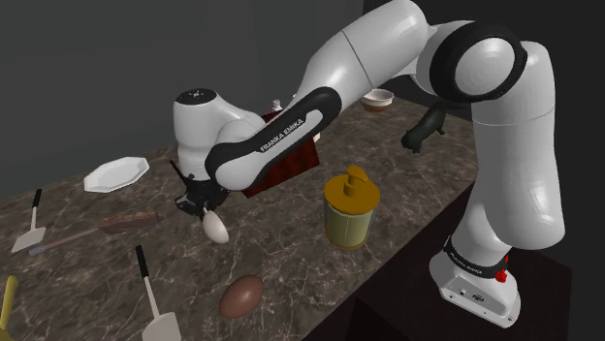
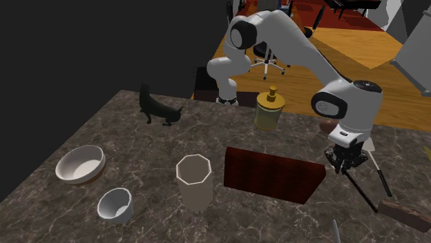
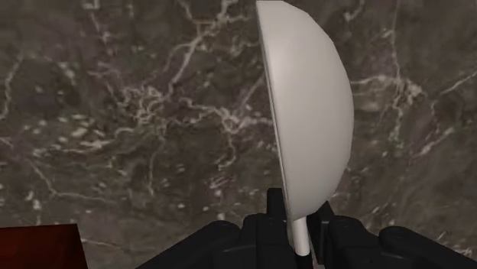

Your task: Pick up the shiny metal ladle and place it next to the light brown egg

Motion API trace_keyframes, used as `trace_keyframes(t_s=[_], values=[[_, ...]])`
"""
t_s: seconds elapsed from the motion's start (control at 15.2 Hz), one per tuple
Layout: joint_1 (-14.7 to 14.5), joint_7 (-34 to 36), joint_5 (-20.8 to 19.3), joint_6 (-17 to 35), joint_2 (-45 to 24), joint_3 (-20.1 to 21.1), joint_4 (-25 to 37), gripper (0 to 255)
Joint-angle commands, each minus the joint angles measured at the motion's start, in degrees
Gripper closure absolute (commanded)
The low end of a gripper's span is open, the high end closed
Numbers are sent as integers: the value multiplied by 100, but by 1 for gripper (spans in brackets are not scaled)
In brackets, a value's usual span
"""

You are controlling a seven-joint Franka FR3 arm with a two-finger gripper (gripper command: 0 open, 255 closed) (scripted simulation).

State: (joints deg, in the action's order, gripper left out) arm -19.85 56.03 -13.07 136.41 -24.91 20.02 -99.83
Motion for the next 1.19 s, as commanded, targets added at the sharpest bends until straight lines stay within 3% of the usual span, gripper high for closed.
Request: trace_keyframes(t_s=[0.0,0.07,0.4,0.66,1.12], values=[[-30,-25,25,-438,-55,9,-35,255],[-58,-18,-14,-451,-189,-17,102,0],[-30,-25,25,-438,-54,9,-36,0],[55,-153,234,-956,388,117,66,0],[55,-153,234,-956,388,117,66,0]])
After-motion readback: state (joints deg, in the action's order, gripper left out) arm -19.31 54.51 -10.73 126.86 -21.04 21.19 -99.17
